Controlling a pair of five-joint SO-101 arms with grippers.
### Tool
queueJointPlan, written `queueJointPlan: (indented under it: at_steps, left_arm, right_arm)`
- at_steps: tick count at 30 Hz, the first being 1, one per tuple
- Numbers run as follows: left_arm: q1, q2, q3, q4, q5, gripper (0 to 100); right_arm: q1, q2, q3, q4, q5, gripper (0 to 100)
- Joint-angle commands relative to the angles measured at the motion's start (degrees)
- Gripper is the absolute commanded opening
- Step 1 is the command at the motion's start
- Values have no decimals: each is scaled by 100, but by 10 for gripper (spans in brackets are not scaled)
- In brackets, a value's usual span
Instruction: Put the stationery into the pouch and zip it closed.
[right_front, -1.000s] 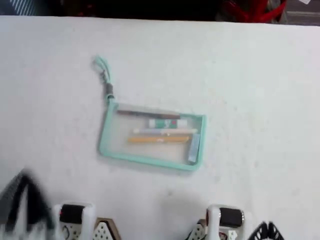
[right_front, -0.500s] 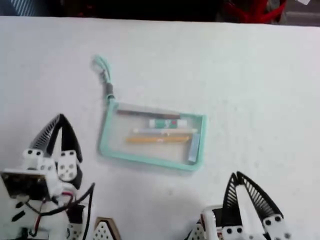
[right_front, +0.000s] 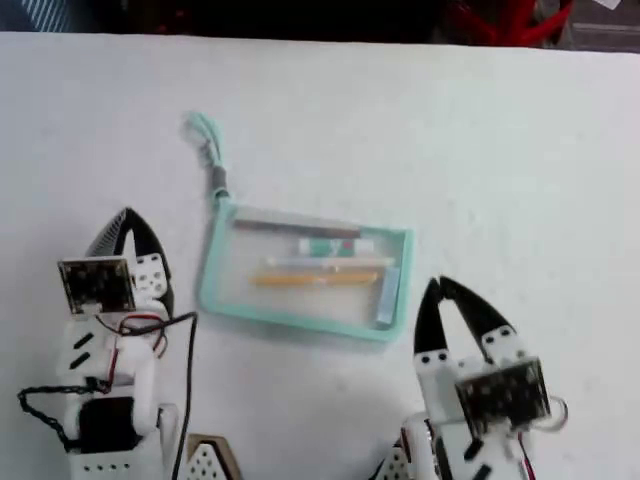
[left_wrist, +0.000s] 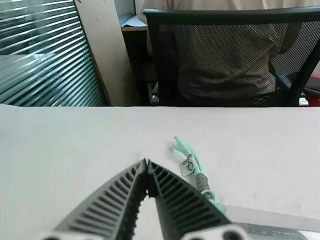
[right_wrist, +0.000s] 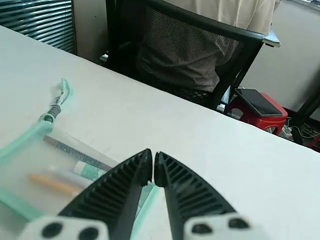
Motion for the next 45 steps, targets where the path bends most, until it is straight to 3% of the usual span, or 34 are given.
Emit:
queueJointPlan:
  at_steps: [1,7,12,19,30,37,45]
  left_arm:
    - [-48,-66,510,-765,35,24]
    - [-40,-22,1371,-1591,35,24]
    - [-48,-22,1363,-1099,35,24]
    - [-48,-22,1363,-448,35,24]
    - [-48,-22,1363,888,18,24]
    - [-48,-22,1363,2048,-1222,24]
    - [-84,-22,1327,2295,-598,24]
  right_arm:
    - [-31,13,932,-1051,18,25]
    - [-22,13,2215,-2211,18,25]
    - [277,13,3534,-3398,18,25]
    - [1411,40,5108,-5358,18,25]
    - [1736,40,5099,-3582,-26,25]
    - [1719,40,5099,-2369,-26,25]
    - [1719,48,5099,-1376,-26,21]
